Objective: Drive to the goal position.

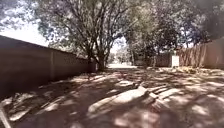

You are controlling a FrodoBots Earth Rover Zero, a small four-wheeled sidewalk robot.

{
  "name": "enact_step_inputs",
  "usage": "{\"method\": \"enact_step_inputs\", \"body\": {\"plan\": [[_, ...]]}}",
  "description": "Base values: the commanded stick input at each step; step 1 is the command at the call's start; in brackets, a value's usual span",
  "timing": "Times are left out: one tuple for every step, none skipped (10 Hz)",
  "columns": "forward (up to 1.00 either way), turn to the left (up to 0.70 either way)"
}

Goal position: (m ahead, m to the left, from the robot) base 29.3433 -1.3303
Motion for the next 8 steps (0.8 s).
{"method": "enact_step_inputs", "body": {"plan": [[0.7,0.0],[0.7,0.0],[0.7,0.0],[0.7,0.0],[0.7,0.0],[0.7,0.0],[0.7,0.0],[0.7,0.0]]}}
